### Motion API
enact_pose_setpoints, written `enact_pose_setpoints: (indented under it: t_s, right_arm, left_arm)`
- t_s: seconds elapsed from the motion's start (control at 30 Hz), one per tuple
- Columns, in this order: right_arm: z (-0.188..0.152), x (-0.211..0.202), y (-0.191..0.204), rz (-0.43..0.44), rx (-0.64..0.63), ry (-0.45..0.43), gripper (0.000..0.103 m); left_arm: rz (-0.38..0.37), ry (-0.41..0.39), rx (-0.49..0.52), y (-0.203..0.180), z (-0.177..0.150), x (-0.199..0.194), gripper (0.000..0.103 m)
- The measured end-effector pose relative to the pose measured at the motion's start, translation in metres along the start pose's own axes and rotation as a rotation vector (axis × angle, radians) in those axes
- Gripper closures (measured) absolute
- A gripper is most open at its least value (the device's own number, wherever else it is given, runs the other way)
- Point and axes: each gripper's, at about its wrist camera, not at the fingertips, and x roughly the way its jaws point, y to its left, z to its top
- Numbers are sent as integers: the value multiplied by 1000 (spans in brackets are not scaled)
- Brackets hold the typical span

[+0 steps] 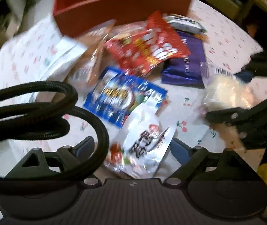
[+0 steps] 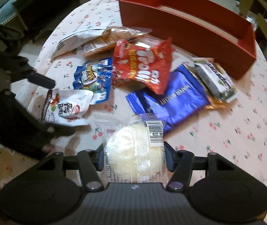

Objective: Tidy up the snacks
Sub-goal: 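Grasp the clear-wrapped bun with the right tool while the left tool grasps the white duck-neck packet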

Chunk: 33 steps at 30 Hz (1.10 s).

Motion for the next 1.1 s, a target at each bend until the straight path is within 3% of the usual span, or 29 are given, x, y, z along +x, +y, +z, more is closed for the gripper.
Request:
enact_pose_setpoints:
  t_s: [0.17,0.23,0.37,0.6,1.1]
  right_arm:
    - [-3,-6,-9,32,49,-11,40]
    - [-2,-7,-9,35,49,-16,40]
    - [1,-6,-14,35,74,-19,39]
    - [3,-6,-17,23,90,-26,39]
    - [-2,-17,-11,-12,85,-78,39]
  left_arm:
    - [33,-4,295,-21,11,8,9]
    - [35,-9,352,-22,14,12,3]
    - [-20,35,268,-9,20,19,4]
    - [-29,28,194,-24,11,4,40]
    - [49,-23,147,-47,2,-16,43]
